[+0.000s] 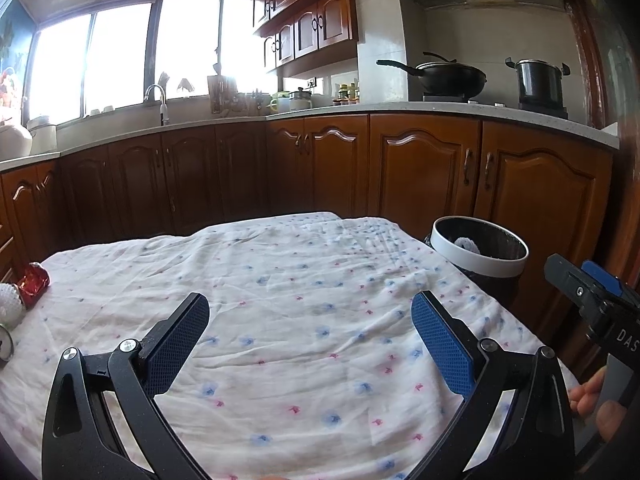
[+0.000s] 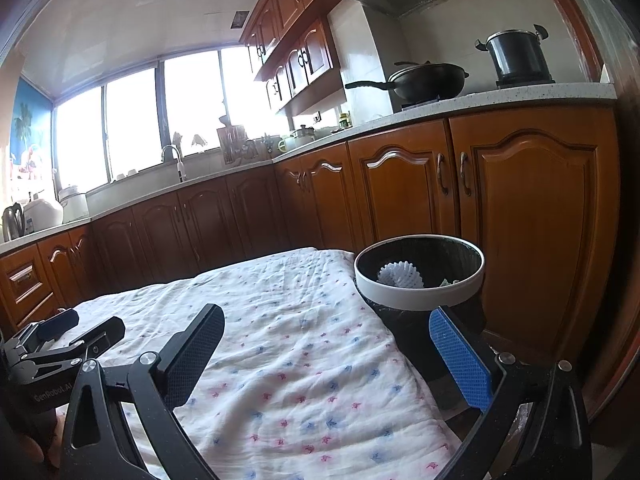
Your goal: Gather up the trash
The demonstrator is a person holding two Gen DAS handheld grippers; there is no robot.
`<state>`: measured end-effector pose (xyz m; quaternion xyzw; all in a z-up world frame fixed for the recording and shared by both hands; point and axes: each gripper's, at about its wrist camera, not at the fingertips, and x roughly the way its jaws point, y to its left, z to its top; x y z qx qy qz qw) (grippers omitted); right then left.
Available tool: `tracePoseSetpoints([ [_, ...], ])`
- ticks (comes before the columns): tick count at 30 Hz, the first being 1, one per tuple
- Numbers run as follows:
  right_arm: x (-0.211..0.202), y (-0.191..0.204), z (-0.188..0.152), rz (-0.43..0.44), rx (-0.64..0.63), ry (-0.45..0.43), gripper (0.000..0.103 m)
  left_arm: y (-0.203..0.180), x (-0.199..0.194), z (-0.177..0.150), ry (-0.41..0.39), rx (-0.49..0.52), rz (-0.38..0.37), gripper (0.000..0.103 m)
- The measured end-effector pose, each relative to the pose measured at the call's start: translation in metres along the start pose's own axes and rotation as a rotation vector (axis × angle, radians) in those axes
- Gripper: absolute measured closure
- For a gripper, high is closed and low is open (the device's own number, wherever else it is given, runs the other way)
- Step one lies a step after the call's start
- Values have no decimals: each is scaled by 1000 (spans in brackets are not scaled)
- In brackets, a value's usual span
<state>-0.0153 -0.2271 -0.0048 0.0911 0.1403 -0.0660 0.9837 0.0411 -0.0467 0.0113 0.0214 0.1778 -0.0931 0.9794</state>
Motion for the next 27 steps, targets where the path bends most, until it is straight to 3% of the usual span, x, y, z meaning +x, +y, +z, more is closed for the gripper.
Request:
tracePoseSetpoints([
  [27,0,2,-2,0,8,-1,0,3,3,-1,5,11,-18,0],
])
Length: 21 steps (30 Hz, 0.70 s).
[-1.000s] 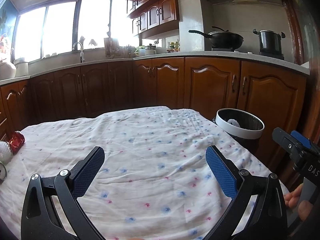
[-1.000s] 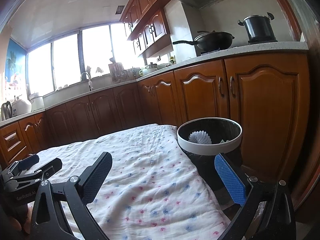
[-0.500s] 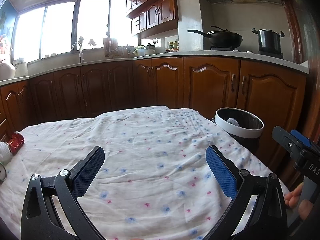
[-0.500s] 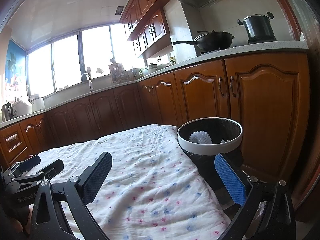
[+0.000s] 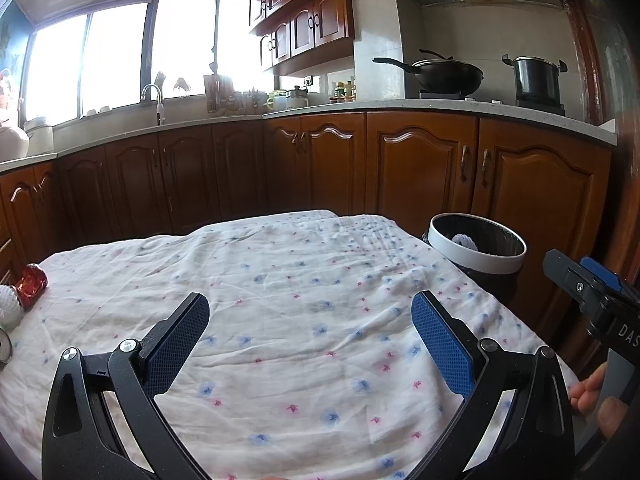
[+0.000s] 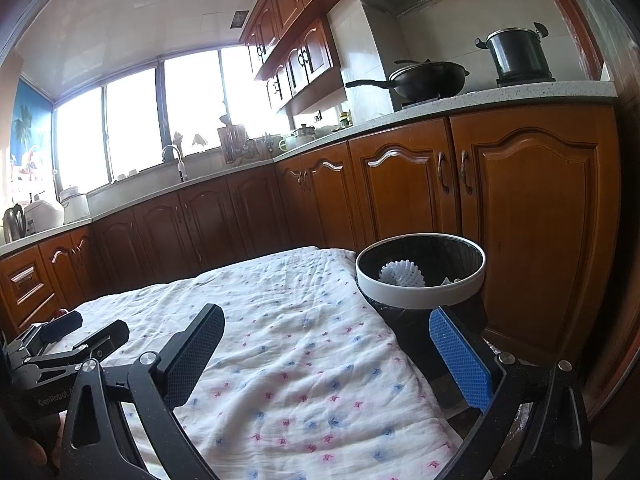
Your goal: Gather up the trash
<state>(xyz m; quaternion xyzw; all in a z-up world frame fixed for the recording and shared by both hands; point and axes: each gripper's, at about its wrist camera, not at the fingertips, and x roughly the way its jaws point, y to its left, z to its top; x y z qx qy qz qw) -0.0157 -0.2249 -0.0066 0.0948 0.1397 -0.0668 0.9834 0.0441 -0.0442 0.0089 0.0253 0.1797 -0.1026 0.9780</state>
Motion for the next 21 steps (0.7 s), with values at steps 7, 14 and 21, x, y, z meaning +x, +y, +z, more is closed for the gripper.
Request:
tracePoseSetpoints([
  [7,0,0,0,1,1,3,0,0,0,0,2,0,-3,0],
  [14,1,1,-2,0,1,3,0,1,1,-1,4,4,-8,0],
  [21,2,3,-3,0,0,6,0,2,2,-1,6,6,-11,0],
])
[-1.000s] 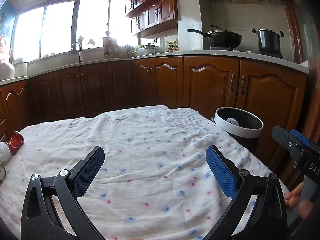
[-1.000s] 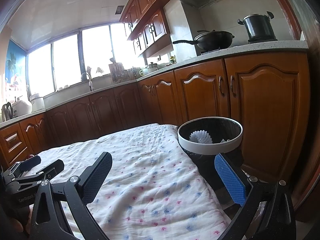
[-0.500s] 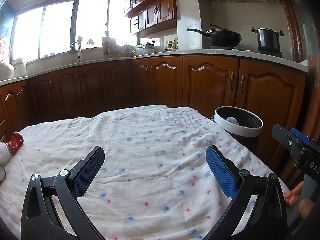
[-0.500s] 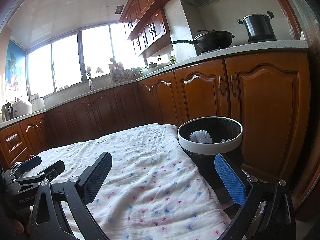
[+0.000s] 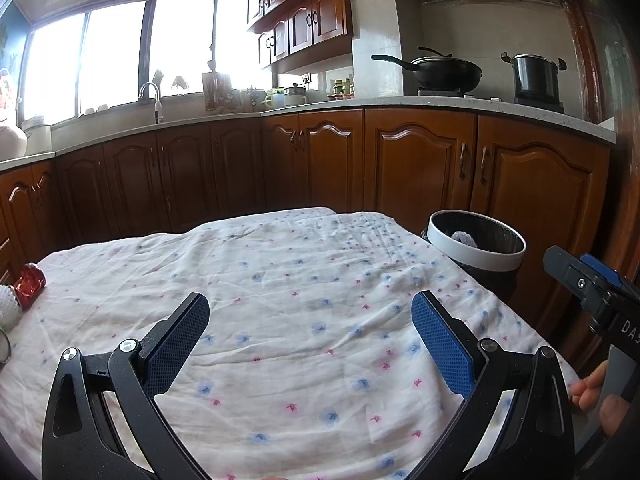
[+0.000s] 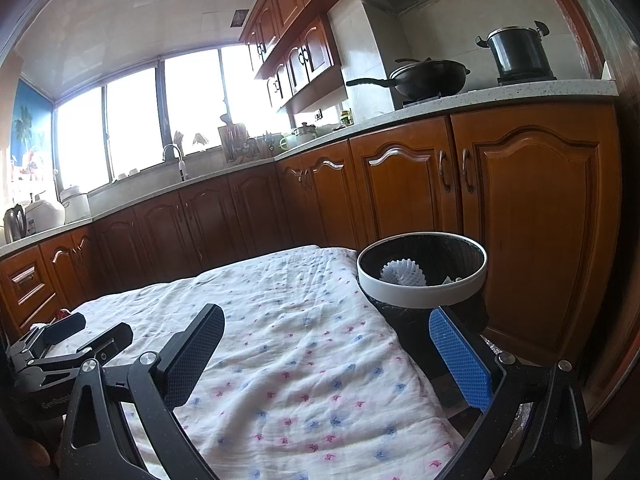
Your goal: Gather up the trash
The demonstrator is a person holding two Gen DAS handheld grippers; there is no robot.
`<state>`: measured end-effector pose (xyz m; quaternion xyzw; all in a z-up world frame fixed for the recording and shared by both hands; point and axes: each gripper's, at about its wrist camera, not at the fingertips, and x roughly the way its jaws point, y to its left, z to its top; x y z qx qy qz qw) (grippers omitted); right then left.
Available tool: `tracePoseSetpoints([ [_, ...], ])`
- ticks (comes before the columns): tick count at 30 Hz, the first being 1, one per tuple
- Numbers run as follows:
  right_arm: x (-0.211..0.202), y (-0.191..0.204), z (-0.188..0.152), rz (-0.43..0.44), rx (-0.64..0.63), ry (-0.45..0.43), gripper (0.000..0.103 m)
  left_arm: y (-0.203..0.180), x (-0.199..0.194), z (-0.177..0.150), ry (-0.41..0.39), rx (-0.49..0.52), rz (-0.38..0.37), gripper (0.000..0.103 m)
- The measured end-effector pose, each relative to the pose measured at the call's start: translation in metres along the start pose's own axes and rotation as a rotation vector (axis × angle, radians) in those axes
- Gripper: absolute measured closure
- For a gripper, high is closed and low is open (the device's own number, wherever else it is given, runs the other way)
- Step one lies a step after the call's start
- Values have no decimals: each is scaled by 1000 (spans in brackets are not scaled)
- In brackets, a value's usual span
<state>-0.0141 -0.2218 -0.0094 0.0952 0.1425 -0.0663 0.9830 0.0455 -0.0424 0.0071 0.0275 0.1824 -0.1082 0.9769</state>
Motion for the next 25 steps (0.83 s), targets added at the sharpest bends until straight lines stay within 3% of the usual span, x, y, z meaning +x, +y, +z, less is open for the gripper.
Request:
tracePoseSetpoints([
  [25,11,0,5,7,5,46,0,19,18,2,52,-12,-54,0],
])
